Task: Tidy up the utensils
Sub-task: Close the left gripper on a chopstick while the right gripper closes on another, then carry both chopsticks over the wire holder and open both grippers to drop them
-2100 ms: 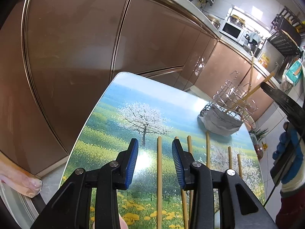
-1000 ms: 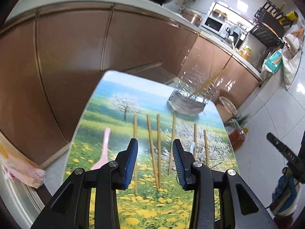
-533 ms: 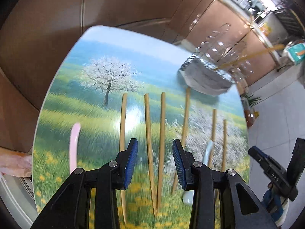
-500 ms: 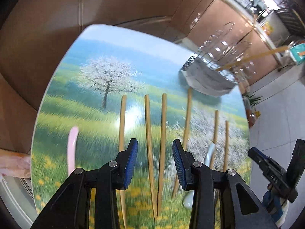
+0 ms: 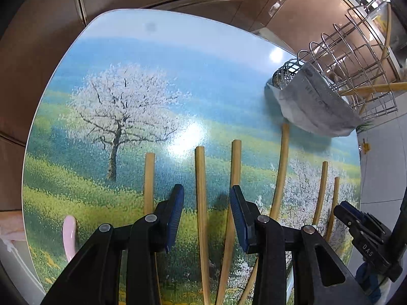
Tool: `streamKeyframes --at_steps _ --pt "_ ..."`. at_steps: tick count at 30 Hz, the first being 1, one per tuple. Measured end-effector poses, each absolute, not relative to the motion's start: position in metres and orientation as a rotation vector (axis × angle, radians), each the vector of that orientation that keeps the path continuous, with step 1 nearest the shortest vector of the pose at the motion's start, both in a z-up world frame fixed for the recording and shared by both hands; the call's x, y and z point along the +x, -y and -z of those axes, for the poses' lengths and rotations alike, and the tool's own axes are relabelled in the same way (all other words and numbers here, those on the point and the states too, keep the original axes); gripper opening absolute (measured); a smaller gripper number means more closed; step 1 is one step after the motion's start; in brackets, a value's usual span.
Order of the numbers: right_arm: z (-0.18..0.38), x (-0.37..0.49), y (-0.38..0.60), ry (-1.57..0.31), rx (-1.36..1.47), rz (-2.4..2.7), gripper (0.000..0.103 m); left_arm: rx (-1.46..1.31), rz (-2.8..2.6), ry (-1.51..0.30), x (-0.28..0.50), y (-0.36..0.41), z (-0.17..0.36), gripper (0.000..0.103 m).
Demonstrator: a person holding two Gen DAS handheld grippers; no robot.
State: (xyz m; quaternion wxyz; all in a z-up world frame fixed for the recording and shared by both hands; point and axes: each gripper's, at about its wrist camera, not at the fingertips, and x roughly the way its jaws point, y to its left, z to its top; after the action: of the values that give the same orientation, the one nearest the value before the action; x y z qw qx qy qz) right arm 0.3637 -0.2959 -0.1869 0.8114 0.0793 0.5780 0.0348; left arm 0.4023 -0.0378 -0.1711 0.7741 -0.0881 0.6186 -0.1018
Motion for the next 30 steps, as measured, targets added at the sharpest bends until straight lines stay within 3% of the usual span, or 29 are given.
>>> streamKeyframes --at_steps 5,11,24,30 --pt "0.187 0.376 0.296 -1.274 0.164 -0.072 0.025 -0.174 0.212 -1.37 0.409 0.042 0.171 0.033" --pt "0.189 0.388 0.284 -1.317 0.084 -0.04 0.012 -0.178 0.216 -1.414 0.416 0.041 0.176 0.006" --pt "0.187 0.389 0.277 -1.314 0.098 -0.033 0.006 -0.191 0.174 -1.398 0.405 0.054 0.18 0.006" --pt "0.165 0.356 0.28 -1.204 0.137 -0.093 0.006 -0.192 0.185 -1.323 0.384 0.048 0.164 0.006"
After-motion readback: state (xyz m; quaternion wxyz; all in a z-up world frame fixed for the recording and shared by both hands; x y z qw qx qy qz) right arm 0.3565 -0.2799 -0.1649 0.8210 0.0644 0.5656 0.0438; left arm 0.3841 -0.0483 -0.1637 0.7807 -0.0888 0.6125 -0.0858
